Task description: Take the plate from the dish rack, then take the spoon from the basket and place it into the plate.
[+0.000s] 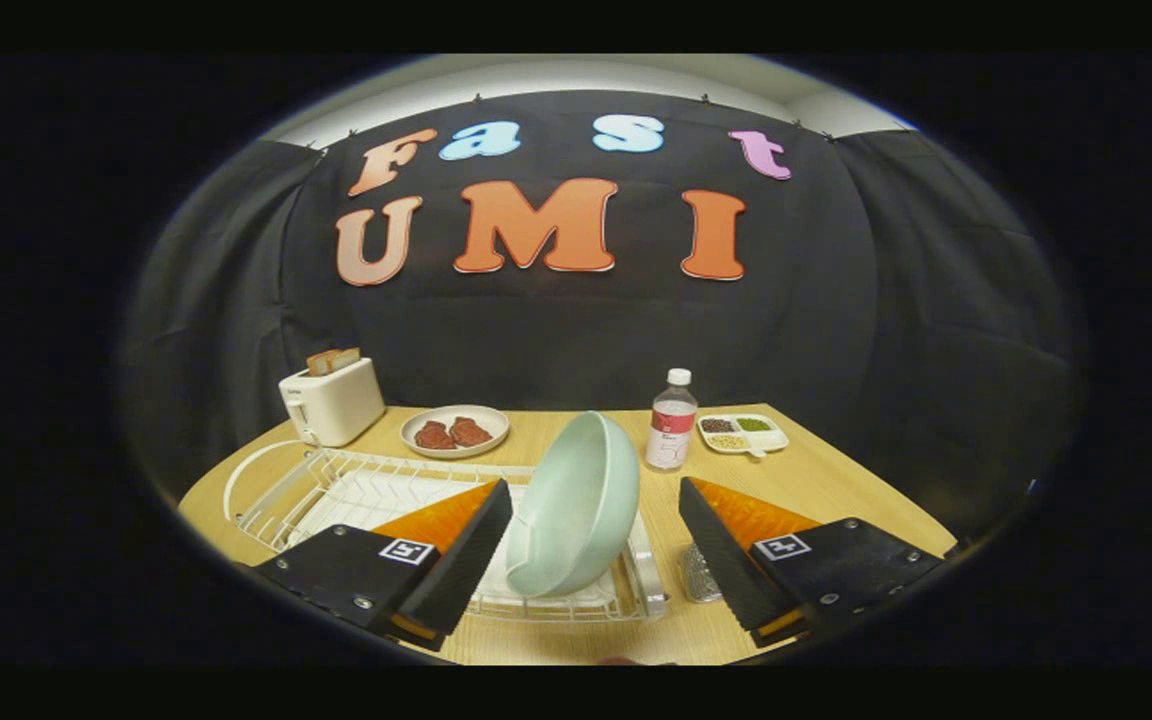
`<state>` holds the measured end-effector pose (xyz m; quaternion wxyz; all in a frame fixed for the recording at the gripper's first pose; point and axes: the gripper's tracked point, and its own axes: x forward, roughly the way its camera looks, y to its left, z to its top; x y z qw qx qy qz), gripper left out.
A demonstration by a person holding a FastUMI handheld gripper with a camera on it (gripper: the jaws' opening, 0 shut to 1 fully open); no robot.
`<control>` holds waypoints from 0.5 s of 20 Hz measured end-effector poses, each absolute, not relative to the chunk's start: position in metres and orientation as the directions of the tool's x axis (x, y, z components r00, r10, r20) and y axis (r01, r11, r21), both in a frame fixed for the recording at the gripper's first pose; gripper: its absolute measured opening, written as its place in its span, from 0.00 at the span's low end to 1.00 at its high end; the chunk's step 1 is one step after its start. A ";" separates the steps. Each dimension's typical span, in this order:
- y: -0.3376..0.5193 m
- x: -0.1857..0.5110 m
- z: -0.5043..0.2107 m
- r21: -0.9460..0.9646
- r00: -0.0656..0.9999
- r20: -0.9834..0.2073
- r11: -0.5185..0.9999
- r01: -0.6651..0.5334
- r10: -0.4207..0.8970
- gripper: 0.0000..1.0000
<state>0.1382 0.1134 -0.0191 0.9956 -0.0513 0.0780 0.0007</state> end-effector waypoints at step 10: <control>0.109 0.179 -0.058 -0.128 0.951 -0.293 0.990 0.060 -0.096 0.78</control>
